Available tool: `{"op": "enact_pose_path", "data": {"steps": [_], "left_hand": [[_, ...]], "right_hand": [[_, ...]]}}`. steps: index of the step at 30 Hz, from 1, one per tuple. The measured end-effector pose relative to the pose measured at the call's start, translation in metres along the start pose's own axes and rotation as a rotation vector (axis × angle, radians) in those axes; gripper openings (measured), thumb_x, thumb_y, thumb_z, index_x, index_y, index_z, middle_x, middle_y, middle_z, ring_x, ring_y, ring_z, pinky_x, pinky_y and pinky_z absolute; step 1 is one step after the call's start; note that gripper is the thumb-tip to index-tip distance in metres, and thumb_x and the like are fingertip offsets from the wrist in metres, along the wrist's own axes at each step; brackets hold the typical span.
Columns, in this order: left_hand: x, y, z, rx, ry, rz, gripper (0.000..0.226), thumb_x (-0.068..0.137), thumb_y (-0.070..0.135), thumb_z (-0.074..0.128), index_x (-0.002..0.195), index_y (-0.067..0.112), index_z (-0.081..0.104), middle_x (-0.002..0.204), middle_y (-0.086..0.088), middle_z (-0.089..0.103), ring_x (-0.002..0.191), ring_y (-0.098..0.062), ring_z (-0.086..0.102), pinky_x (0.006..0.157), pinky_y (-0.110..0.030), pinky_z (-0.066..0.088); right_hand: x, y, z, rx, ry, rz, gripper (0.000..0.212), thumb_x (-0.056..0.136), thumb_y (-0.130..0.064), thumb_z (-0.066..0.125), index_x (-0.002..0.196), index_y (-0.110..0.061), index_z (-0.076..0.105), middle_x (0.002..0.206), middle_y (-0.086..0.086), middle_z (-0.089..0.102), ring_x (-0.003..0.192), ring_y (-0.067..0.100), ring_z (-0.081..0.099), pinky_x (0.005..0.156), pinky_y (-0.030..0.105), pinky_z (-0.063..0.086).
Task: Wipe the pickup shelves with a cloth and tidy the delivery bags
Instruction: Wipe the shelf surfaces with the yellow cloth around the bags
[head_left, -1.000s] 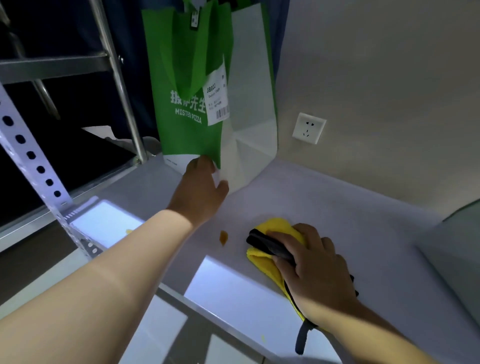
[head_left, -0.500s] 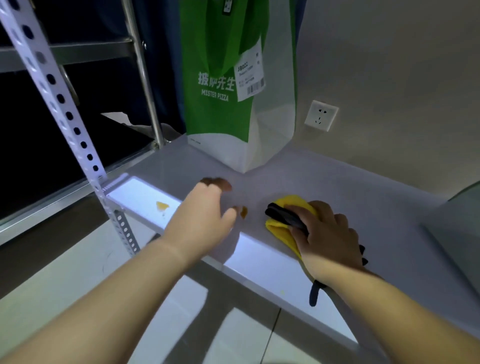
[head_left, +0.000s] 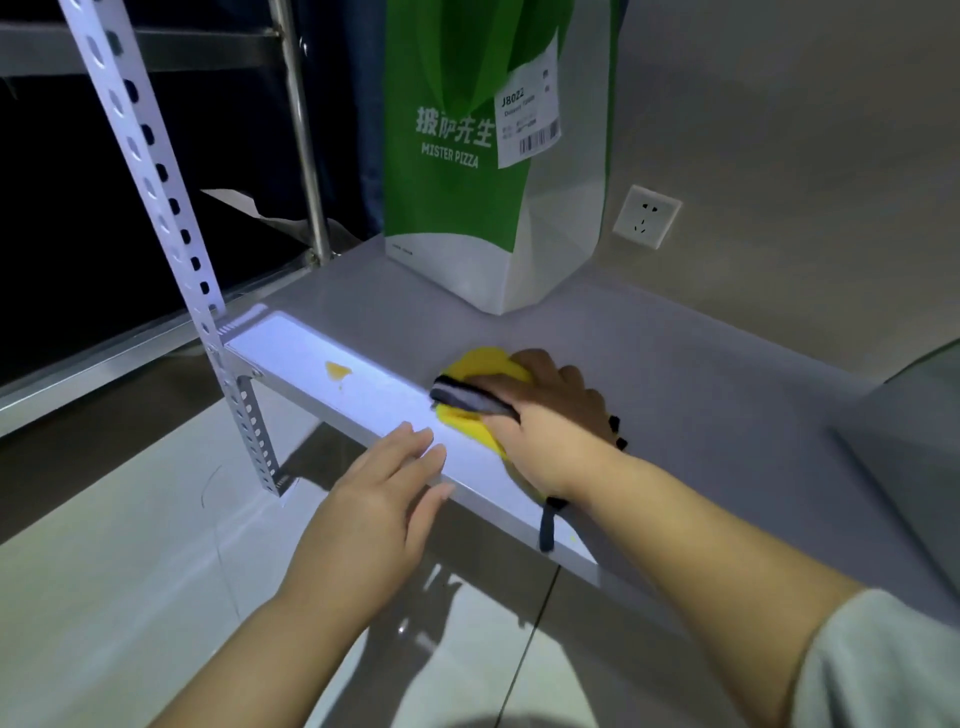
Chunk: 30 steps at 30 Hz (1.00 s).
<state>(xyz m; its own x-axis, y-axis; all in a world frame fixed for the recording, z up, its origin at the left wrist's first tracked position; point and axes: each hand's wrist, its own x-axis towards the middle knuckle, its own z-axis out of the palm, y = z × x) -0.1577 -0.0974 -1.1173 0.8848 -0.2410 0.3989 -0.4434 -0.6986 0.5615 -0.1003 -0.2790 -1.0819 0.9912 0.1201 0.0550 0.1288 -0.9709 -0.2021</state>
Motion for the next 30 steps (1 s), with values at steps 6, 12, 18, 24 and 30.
{"op": "enact_pose_path", "data": {"steps": [6, 12, 18, 24, 30], "left_hand": [[-0.002, -0.009, -0.001, 0.009, -0.04, 0.038, 0.031, 0.08, 0.016, 0.067, 0.111, 0.012, 0.068, 0.123, 0.0, 0.062, 0.121, -0.017, 0.052, 0.102, -0.023, 0.037], [-0.006, -0.003, 0.002, -0.013, -0.03, 0.009, 0.033, 0.081, 0.013, 0.067, 0.115, 0.011, 0.066, 0.126, -0.001, 0.06, 0.126, -0.016, 0.045, 0.103, -0.029, 0.033], [-0.007, -0.017, -0.016, -0.029, -0.151, 0.049, 0.039, 0.091, 0.029, 0.054, 0.129, 0.026, 0.053, 0.137, 0.024, 0.039, 0.13, 0.014, 0.018, 0.099, 0.004, 0.006], [0.014, -0.05, -0.057, 0.102, 0.016, -0.099, 0.035, 0.089, 0.035, 0.054, 0.123, 0.025, 0.054, 0.125, 0.009, 0.051, 0.116, -0.01, 0.046, 0.091, -0.019, 0.034], [0.067, -0.086, -0.1, 0.161, 0.273, -0.281, 0.068, 0.087, 0.036, 0.059, 0.141, 0.015, 0.024, 0.136, -0.006, 0.03, 0.121, -0.023, 0.037, 0.087, -0.024, 0.03]], "right_hand": [[-0.004, 0.036, -0.009, 0.097, 0.007, 0.178, 0.032, 0.089, -0.059, 0.032, 0.119, -0.056, 0.042, 0.126, -0.006, 0.035, 0.098, 0.025, 0.036, 0.085, 0.042, 0.036], [0.002, 0.002, 0.0, -0.101, 0.004, 0.249, 0.031, 0.092, -0.041, 0.041, 0.121, -0.053, 0.039, 0.124, -0.001, 0.03, 0.096, 0.031, 0.036, 0.086, 0.044, 0.034], [-0.033, -0.008, -0.01, 0.059, -0.008, 0.077, 0.037, 0.092, -0.044, 0.035, 0.119, -0.068, 0.028, 0.125, -0.014, 0.042, 0.103, 0.025, 0.039, 0.089, 0.038, 0.035], [-0.021, -0.026, 0.0, 0.074, 0.001, 0.123, 0.031, 0.092, -0.044, 0.034, 0.119, -0.059, 0.032, 0.118, -0.01, 0.051, 0.1, 0.027, 0.049, 0.085, 0.04, 0.044], [-0.002, -0.058, 0.013, 0.045, 0.062, -0.021, 0.04, 0.092, -0.046, 0.037, 0.125, -0.066, 0.027, 0.13, -0.015, 0.037, 0.107, 0.022, 0.043, 0.086, 0.037, 0.042]]}}
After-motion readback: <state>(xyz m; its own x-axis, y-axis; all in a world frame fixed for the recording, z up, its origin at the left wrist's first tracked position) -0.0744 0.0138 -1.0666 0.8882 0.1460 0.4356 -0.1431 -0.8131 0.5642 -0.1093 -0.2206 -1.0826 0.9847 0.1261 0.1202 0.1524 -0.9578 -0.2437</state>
